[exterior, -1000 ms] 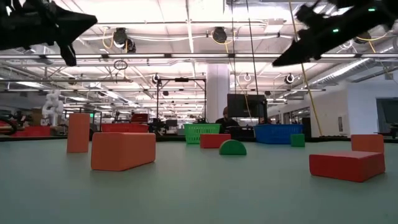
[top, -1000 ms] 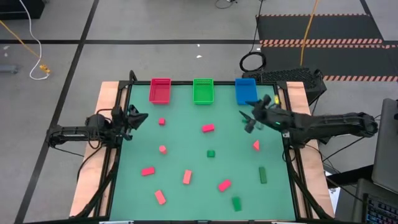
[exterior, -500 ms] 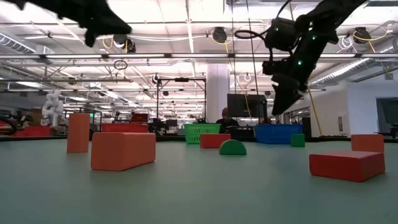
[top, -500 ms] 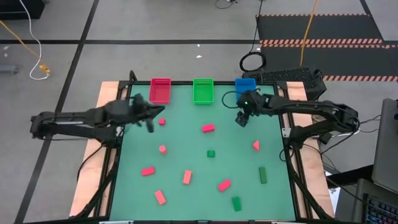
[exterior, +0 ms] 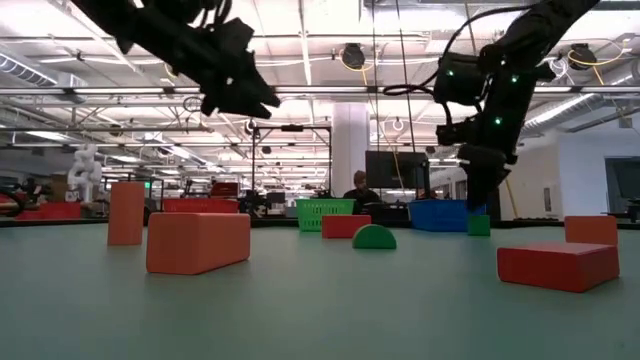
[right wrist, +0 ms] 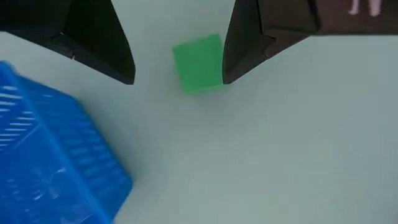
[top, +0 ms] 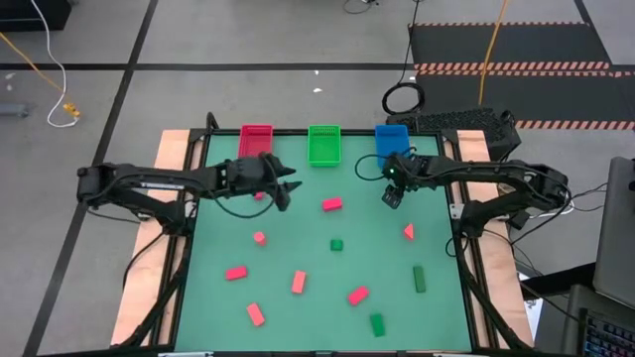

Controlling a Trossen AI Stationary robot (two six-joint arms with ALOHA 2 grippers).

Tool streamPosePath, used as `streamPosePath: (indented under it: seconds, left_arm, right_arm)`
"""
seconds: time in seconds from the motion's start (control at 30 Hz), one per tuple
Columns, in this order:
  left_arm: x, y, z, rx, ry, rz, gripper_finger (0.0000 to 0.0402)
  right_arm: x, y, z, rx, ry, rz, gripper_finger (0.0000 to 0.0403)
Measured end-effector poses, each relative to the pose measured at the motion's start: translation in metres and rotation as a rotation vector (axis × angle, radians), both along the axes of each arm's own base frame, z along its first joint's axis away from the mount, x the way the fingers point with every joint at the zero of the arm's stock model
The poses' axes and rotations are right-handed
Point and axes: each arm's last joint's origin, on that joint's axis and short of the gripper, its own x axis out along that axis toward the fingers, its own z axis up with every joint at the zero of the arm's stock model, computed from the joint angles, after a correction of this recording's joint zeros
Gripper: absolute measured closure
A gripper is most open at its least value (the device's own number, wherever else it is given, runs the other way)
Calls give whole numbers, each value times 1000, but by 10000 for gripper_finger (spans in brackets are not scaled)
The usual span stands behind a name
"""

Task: Sort & place blocks by color
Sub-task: Put the green block into the green basket

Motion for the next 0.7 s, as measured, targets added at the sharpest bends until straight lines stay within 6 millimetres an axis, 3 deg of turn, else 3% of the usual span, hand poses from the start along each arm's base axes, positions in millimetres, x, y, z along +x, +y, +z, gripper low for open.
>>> streamPosePath:
  seconds: [0.17, 0.3, 0.7]
  left_arm:
    - [11, 2, 1, 17, -94, 0, 85]
    - [15, 3, 3, 7, -152, 8, 44]
    - [16, 3, 4, -43, -186, 35, 27]
  right_arm:
    - [-5, 4, -14, 4, -8, 14, 165]
    - [-6, 6, -22, 24, -50, 57, 165]
    - [-9, 7, -28, 8, -51, 83, 165]
